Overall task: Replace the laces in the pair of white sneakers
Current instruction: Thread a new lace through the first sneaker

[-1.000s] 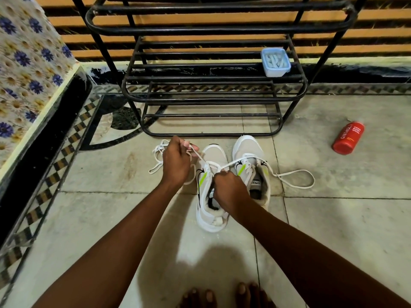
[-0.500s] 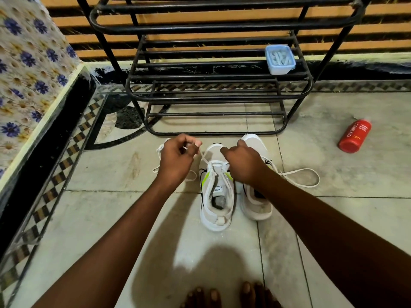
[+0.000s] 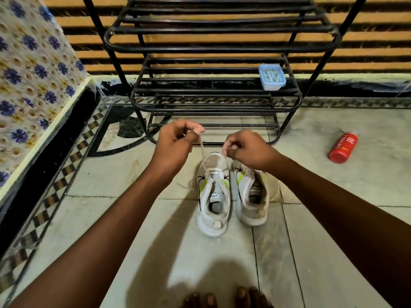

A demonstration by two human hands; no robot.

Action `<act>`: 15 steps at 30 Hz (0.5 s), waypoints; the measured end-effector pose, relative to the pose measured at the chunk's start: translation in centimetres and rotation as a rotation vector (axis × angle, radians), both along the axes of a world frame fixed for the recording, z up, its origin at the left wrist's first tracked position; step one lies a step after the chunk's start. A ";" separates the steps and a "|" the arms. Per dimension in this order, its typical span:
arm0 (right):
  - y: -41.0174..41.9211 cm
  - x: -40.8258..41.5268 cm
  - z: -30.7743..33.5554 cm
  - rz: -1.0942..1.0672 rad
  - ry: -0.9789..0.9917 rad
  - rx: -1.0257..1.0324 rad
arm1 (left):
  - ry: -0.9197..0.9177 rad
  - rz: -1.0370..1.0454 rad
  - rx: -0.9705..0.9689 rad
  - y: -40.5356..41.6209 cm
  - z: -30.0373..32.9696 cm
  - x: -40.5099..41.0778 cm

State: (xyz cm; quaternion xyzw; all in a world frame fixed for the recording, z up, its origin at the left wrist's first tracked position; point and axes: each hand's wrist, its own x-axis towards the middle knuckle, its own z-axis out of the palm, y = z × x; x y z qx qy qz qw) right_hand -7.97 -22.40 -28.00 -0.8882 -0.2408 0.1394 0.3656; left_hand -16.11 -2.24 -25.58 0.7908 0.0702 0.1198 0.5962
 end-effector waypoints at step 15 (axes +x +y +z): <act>0.5 -2.0 20.6 -0.082 -0.003 0.392 | -0.143 -0.097 0.278 0.9 18.5 -0.7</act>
